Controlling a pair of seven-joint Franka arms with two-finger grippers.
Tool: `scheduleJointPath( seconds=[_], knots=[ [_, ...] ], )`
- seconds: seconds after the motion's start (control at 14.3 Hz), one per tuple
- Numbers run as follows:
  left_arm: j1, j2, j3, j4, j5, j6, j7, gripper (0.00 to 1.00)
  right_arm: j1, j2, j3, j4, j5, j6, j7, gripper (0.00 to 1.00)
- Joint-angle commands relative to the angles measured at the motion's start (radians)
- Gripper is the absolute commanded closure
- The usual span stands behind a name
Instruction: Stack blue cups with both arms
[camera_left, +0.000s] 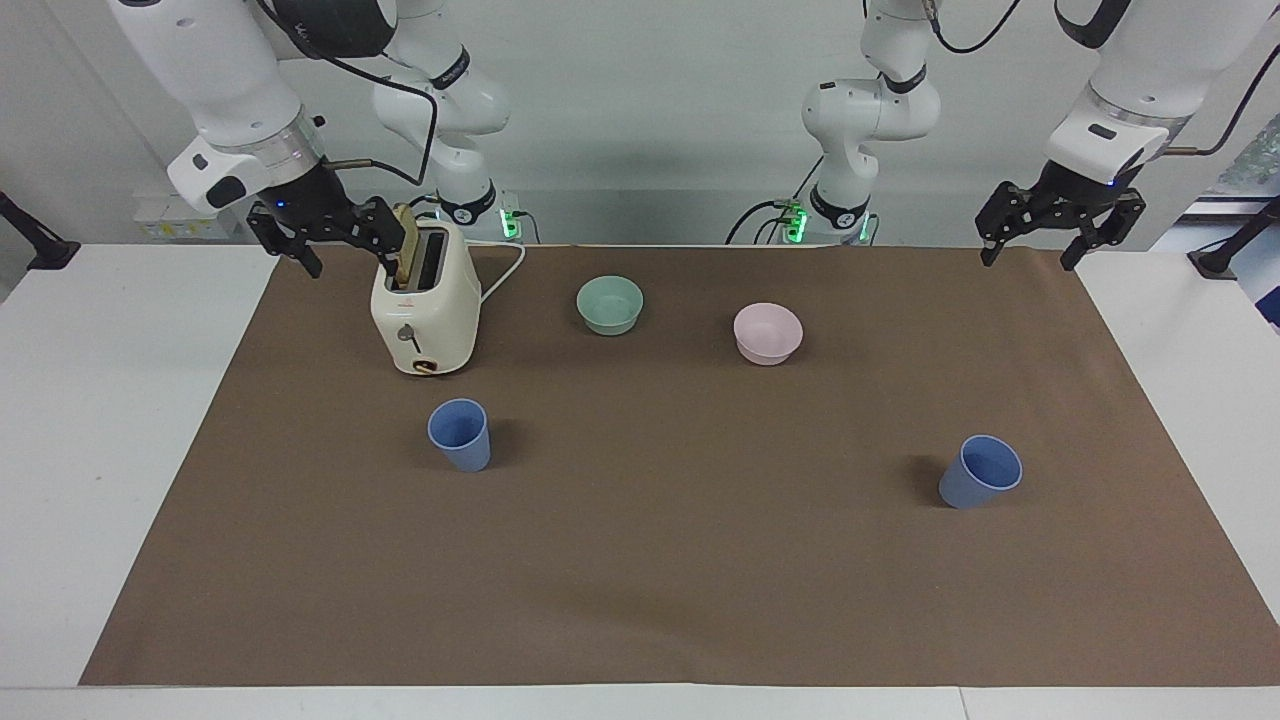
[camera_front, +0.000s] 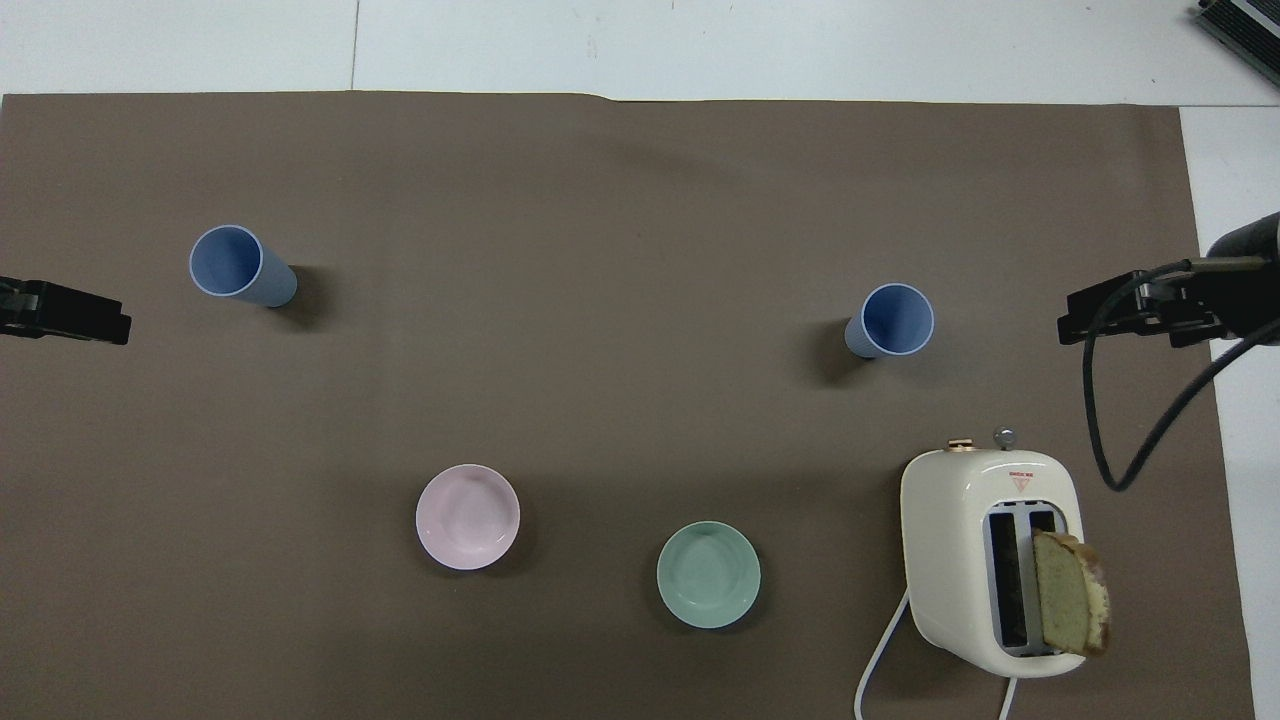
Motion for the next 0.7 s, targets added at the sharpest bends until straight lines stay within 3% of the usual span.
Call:
scheduleJointPath(
  seconds=[0.0,0.63],
  knots=[
    [-0.007,0.002,0.0,0.014,0.009,-0.015,0.003,0.0,-0.011,-0.023,0.005,-0.032,-0.001,0.02,0.011,0.0],
    [0.003,0.002,0.0,0.017,0.008,-0.009,-0.001,0.0,-0.011,-0.023,0.005,-0.032,-0.001,0.02,0.011,0.0]
  ],
)
